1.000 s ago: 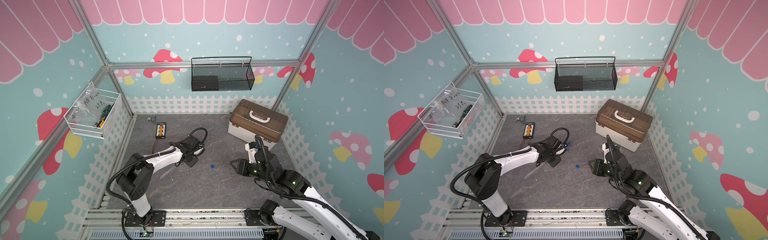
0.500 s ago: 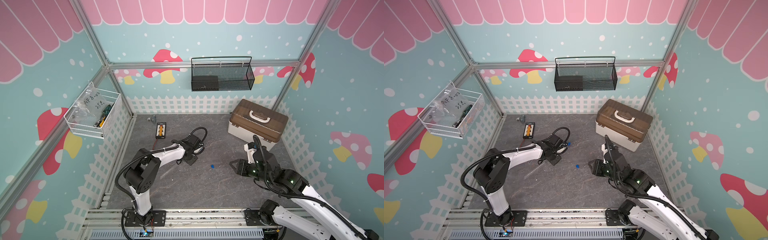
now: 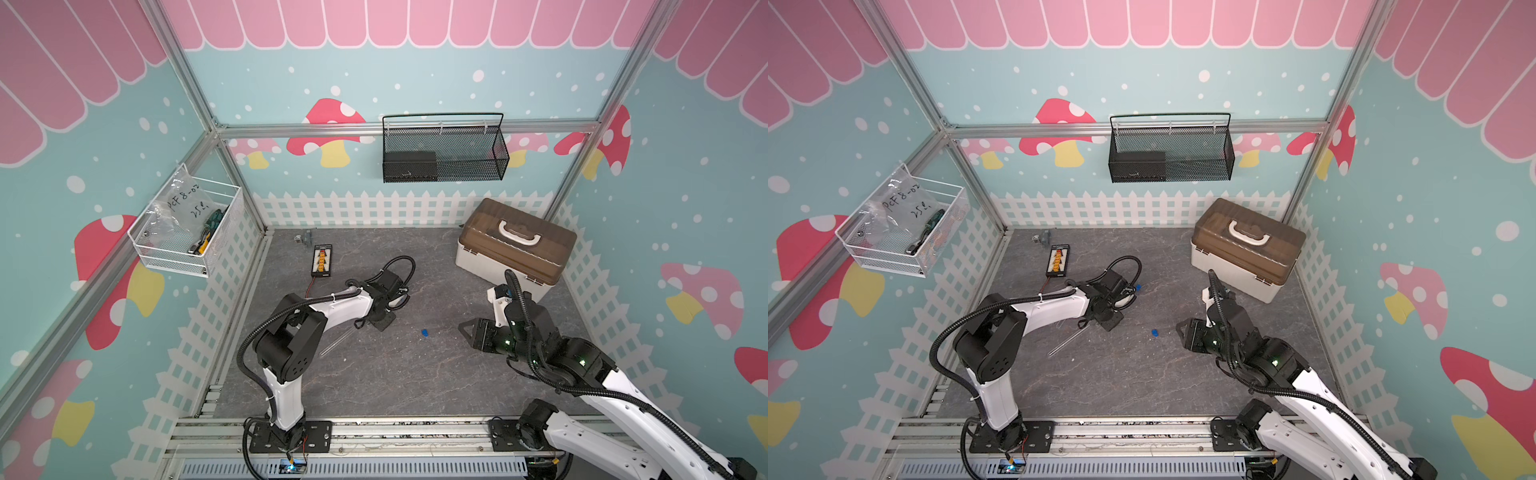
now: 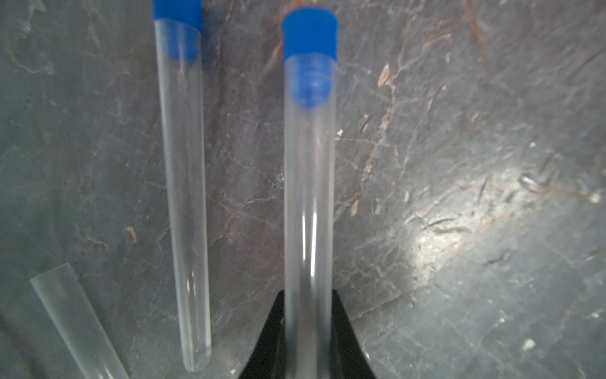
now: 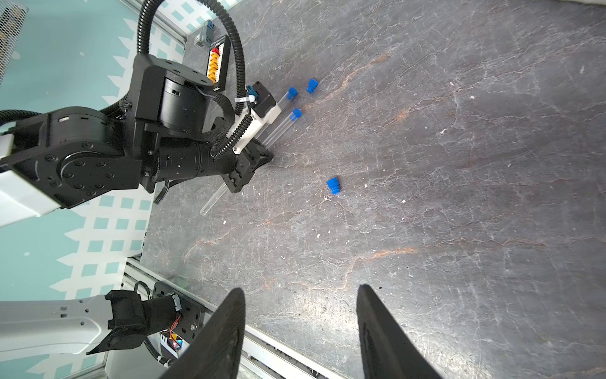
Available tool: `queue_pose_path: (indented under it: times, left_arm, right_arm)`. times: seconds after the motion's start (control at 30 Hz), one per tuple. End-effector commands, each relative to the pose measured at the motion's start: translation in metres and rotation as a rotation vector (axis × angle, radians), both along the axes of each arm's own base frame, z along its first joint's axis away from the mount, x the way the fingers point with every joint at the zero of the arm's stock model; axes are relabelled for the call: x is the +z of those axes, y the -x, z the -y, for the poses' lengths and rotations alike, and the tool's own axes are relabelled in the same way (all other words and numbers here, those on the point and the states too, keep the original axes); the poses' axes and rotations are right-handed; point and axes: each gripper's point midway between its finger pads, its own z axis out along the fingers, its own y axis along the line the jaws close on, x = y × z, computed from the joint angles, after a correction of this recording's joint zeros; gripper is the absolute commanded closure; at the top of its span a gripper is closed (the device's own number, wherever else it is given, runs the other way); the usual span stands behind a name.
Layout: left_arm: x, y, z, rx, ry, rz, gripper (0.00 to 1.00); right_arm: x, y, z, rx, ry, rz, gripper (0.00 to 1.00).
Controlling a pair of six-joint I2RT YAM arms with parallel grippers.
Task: Insert stoppers into test tubes
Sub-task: Place the test tube at the center of the board.
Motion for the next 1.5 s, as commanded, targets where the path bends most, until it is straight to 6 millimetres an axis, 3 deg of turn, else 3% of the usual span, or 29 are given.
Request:
queue_pose_path:
  times: [0.0,1.13,1.47]
  left_arm:
    - [-0.004,-0.005,-0.003,0.019,-0.018,0.005,0.83]
    - [-0.006,-0.006,-0.005,0.016,-0.027,0.005,0.75]
    - [0.035,-0.001,0.014,-0.036,0.131,0.067,0.65]
  right_arm:
    - [-0.006,0.001,0.001,0.001,0.012,-0.017,0.46]
    - [-0.009,0.001,-0.004,0.022,0.017,-0.031,0.48]
    - [-0.006,0.001,-0.008,0.028,-0.011,-0.027,0.47]
